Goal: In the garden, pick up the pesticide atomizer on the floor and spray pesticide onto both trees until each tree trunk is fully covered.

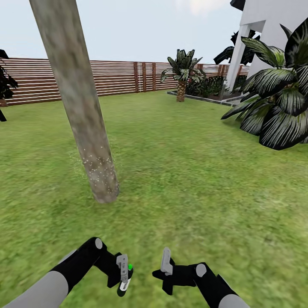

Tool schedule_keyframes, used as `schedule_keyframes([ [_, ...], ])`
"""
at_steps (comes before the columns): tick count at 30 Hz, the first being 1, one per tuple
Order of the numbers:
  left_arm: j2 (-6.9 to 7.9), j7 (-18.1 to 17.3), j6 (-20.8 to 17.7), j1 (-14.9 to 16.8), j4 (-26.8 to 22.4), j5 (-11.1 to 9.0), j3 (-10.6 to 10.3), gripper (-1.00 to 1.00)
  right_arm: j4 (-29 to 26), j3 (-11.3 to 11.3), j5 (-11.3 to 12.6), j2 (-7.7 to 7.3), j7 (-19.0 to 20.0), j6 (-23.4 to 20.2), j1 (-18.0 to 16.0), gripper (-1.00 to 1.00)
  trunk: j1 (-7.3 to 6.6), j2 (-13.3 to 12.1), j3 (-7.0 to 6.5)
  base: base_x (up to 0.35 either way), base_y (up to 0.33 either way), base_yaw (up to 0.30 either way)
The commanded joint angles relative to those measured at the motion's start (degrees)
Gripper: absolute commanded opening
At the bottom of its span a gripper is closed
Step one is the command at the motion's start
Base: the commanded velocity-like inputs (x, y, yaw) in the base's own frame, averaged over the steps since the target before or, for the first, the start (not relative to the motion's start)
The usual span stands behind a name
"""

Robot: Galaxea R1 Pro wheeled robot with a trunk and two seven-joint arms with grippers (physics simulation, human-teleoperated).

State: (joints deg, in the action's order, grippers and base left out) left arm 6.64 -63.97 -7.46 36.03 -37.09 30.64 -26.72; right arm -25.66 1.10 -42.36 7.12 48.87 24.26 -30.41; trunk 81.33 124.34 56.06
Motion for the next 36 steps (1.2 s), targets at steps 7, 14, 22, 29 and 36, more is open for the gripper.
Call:
schedule_keyframes([
  [7,-0.83,0.1,0.0,0.0,0.0,0.5,-0.1,-1.00,-0.1,0.0,0.0,0.69,0.0,0.0,0.0,-1.00,0.00,0.0,0.00,0.000,0.000,0.000],
  [14,-3.81,0.1,0.2,-0.1,2.6,3.8,0.0,-1.00,-0.2,0.0,0.0,0.91,0.0,0.0,0.0,-1.00,0.00,0.0,0.00,0.000,0.000,0.000],
  [22,-6.31,0.1,0.3,-0.1,2.9,3.9,0.0,-1.00,-0.2,0.0,0.0,0.92,0.0,0.0,0.0,-1.00,0.00,0.0,0.00,0.000,0.000,0.000],
  [29,-7.62,0.2,0.4,-0.1,3.0,3.9,0.0,-1.00,-0.2,0.0,0.1,0.96,0.0,0.1,0.0,-1.00,0.00,0.0,0.00,0.000,0.000,0.000],
  [36,-8.38,0.7,0.3,-0.1,3.0,4.0,0.0,-1.00,-0.3,0.0,0.1,0.96,0.0,0.0,0.0,-1.00,0.00,0.0,0.00,0.000,0.000,0.000],
])
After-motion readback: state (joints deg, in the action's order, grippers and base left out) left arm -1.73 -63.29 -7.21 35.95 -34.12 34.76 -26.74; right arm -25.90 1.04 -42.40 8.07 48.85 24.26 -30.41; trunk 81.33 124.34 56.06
